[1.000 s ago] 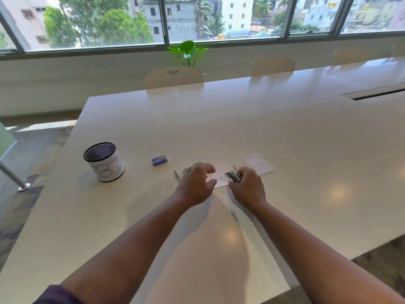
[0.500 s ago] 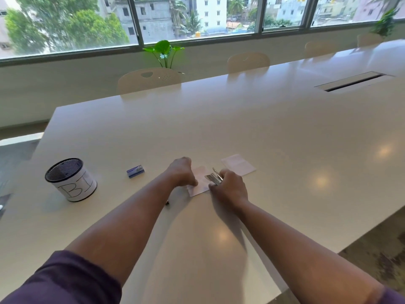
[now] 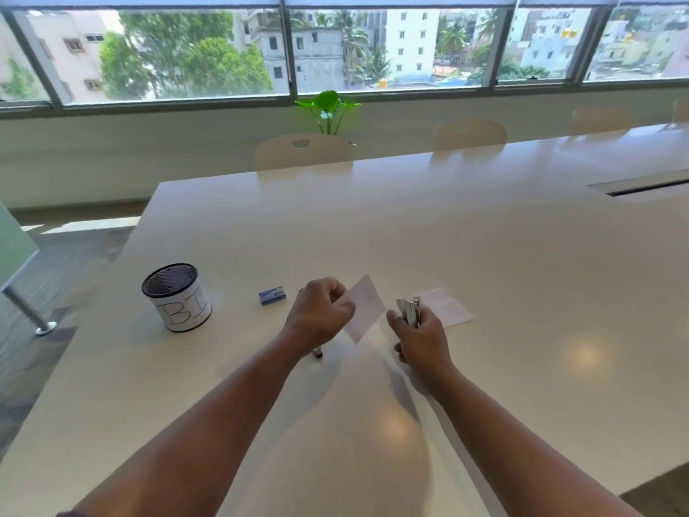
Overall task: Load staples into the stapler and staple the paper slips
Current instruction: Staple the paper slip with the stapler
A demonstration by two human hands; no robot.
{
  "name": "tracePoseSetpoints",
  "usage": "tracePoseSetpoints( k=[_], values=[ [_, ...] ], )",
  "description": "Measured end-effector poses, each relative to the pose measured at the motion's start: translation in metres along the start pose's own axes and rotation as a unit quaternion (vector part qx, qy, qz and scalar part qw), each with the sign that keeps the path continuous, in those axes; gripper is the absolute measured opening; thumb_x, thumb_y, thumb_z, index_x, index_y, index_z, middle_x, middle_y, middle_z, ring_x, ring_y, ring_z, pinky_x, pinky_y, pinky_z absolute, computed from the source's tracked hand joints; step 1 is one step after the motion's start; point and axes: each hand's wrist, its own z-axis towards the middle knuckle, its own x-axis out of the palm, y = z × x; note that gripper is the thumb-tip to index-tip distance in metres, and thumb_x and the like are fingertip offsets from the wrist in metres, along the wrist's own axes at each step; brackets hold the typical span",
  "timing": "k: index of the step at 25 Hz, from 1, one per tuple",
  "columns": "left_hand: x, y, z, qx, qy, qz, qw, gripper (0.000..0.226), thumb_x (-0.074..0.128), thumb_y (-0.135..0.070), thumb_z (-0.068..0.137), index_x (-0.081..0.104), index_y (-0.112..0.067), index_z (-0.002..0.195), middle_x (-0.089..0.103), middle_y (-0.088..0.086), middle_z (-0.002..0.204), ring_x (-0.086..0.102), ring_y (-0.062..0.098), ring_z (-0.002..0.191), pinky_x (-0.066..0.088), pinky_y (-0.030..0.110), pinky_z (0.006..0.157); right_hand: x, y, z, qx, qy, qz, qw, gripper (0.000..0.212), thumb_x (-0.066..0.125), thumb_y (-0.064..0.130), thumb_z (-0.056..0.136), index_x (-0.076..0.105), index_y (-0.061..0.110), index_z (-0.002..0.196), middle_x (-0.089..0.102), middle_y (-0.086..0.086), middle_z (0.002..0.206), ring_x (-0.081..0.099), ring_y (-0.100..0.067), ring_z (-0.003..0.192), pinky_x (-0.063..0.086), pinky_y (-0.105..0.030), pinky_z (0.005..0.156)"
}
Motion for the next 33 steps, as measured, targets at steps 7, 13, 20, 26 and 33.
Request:
tracePoseSetpoints(
  k=[7,13,20,26,33],
  values=[
    [-0.049,0.030,-0.050,-0.067,-0.098,-0.257,0.959,0.021,0.073,-0.009,0.088,0.067,-0.022,0.102,0.077,-0.001,0.080,0.073,0.010,0.066,0.062,0.031,0.061,0.074,0.009,-0.043,-0.178,0.074,-0.006,0.981,0.026,0.076,0.023,0.088,0.065,0.039,0.106,0.063,-0.002,0.117,0.068,-0.014,0.089,0.058,-0.036,0.070],
    [-0.072,0.057,-0.081,-0.084,-0.161,-0.270,0.945,0.018,0.065,-0.008,0.094,0.071,-0.017,0.108,0.078,0.000,0.083,0.075,0.014,0.070,0.061,0.028,0.061,0.108,-0.004,-0.062,-0.340,0.230,-0.118,0.904,0.063,0.083,0.009,0.080,0.059,0.014,0.138,0.031,0.003,0.158,0.048,0.004,0.131,0.046,-0.015,0.098],
    [-0.081,0.067,-0.097,-0.095,-0.090,-0.326,0.936,0.033,0.048,-0.042,0.091,0.078,-0.028,0.097,0.079,-0.004,0.091,0.072,0.013,0.078,0.053,0.020,0.069,0.122,0.001,-0.074,-0.305,0.172,-0.081,0.933,0.024,0.068,0.019,0.089,0.057,0.034,0.074,0.055,0.016,0.062,0.045,-0.003,0.053,0.039,-0.021,0.051],
    [-0.072,0.093,-0.102,-0.129,-0.113,-0.341,0.924,0.039,0.074,-0.016,0.092,0.060,-0.017,0.127,0.070,0.001,0.112,0.071,0.010,0.083,0.059,0.029,0.076,0.124,-0.011,-0.072,-0.042,0.255,0.133,0.957,0.014,0.067,0.020,0.083,0.058,0.010,0.082,0.048,-0.003,0.056,0.038,-0.018,0.042,0.031,-0.027,0.043],
    [-0.070,0.115,-0.108,-0.148,-0.064,-0.448,0.880,0.014,0.067,-0.010,0.095,0.072,-0.007,0.107,0.077,0.016,0.100,0.073,0.027,0.087,0.063,0.040,0.078,0.124,-0.018,-0.072,-0.022,0.294,0.158,0.942,0.024,0.075,0.031,0.086,0.072,0.011,0.100,0.069,-0.014,0.087,0.064,-0.023,0.076,0.053,-0.037,0.065]
  ],
)
